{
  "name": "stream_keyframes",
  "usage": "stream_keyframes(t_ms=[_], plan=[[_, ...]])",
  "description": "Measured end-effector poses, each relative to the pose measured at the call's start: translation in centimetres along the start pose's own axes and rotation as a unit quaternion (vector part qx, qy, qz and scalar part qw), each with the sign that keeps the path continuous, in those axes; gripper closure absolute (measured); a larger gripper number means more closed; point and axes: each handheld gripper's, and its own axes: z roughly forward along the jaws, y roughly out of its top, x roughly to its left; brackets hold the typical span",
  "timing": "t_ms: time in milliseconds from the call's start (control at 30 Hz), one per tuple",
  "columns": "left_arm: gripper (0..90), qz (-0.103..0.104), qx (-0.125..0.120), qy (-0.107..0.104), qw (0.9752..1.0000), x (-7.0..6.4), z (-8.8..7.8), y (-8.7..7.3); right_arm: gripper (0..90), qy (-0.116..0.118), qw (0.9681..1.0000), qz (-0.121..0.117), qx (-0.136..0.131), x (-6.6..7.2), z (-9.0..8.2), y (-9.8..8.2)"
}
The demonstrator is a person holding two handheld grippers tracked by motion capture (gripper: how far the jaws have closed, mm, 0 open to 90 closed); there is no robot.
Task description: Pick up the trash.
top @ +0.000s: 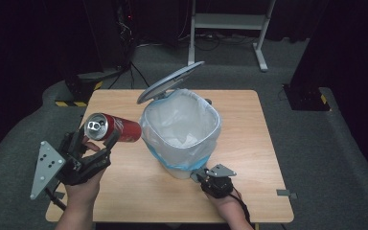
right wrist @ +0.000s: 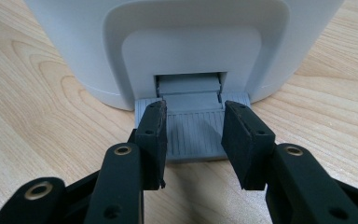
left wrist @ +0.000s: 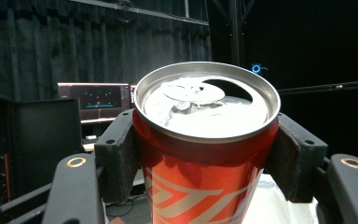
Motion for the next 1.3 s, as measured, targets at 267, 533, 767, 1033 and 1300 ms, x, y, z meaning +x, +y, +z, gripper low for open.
stream_keyframes(t_ms=[267, 533, 767, 1033, 1300], plan=[[33.9, -0.003, 0.006, -0.014, 0.9999, -1.0, 1.6, -1.0, 60.1, 0.001, 1.0, 0.0, 0.001, 0.0, 0.0, 0.0], [33.9, -0.003, 0.014, -0.03, 0.9994, -2.0, 3.4, -2.0, 60.1, 0.001, 1.0, 0.0, 0.001, 0.0, 0.0, 0.0], [33.9, -0.011, 0.015, -0.039, 0.9991, -2.5, 5.0, -2.9, 60.1, 0.001, 1.0, 0.0, 0.001, 0.0, 0.0, 0.0], [33.9, -0.024, 0.028, -0.039, 0.9986, -2.2, 6.8, -4.6, 60.1, 0.001, 1.0, -0.001, 0.0, 0.0, 0.0, 0.0], [33.9, -0.031, 0.038, -0.042, 0.9979, -2.8, 8.0, -6.4, 60.1, 0.001, 1.0, -0.001, 0.0, 0.0, 0.0, 0.0]])
